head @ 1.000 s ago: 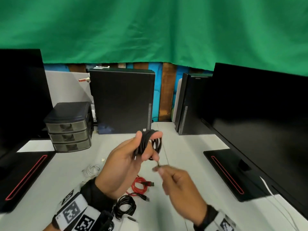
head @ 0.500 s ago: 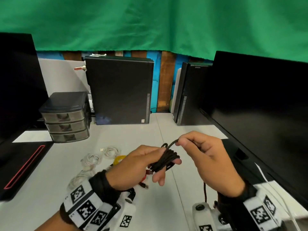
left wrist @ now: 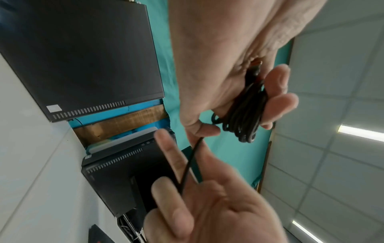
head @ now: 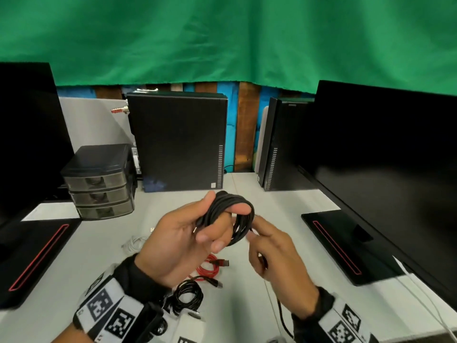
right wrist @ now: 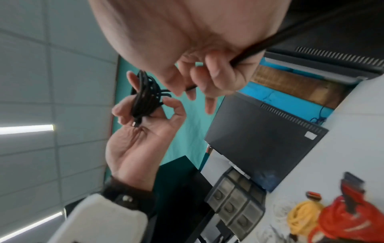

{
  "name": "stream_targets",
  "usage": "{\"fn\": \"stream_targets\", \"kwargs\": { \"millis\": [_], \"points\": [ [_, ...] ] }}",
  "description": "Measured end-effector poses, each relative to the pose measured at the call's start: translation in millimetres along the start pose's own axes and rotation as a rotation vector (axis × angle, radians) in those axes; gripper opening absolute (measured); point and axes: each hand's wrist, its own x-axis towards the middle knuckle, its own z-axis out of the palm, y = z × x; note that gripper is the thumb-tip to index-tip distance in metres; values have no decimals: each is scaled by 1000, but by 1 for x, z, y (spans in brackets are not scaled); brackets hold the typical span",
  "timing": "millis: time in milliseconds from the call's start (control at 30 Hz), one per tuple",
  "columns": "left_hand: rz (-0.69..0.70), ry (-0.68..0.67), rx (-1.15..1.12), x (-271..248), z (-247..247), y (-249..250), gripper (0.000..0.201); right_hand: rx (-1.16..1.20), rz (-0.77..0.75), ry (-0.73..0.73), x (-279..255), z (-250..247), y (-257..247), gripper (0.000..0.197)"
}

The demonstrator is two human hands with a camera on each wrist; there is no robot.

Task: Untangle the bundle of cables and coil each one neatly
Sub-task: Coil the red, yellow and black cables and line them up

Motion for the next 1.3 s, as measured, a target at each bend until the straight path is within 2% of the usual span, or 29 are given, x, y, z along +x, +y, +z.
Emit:
{"fn": "stream_targets", "kwargs": {
  "millis": [67, 167, 233, 400, 533, 667, 733, 800, 933, 967, 1000, 1067, 1100, 1133, 1200, 1233, 1300],
  "points": [
    [-31, -51, -12, 0, -3, -1, 48, 33, -53, 54, 0, -6, -4, 49],
    [-116, -114, 15, -2, 3, -12, 46, -141, -213, 44, -2, -13, -9, 67],
    [-151, -143, 25, -2, 12, -19, 41, -177, -269, 17, -4, -10, -5, 64],
    [-202, -50, 120, 0, 20, -28, 50, -322, -374, 192, -2, -5, 12, 53],
    [-197, -29, 279, 1, 24, -29, 35, -357, -461, 291, 1, -8, 13, 54],
    [-182, -9, 428, 2, 20, -24, 31, -222, -405, 203, 5, -7, 13, 46],
    [-176, 29, 367, 1, 19, -22, 30, -133, -382, 168, 5, -9, 8, 37],
    [-161, 78, 232, 1, 20, -18, 30, -93, -380, 170, 6, -12, 3, 37],
    [-72, 197, -38, 5, 22, -11, 42, -187, -350, 260, 10, -20, 8, 18],
    [-34, 224, -86, 7, 23, -7, 45, -255, -303, 273, 11, -20, 16, 21],
    [3, 254, -122, 8, 21, -4, 48, -336, -233, 260, 9, -17, 23, 24],
    [73, 306, -105, 11, 15, -1, 52, -484, -97, 123, 2, -6, 39, 23],
    [116, 329, -18, 11, 10, 0, 53, -565, -74, 16, -1, 2, 46, 23],
    [161, 370, 163, 12, 2, -1, 52, -647, -66, -98, -6, 10, 47, 26],
    [252, 458, 708, 13, -16, -5, 51, -739, -23, -300, -14, 20, 32, 30],
    [263, 457, 919, 13, -25, -8, 49, -724, -16, -373, -17, 20, 21, 29],
    [189, 376, 1110, 12, -40, -15, 46, -636, -66, -392, -19, 14, -9, 22]
  ]
}}
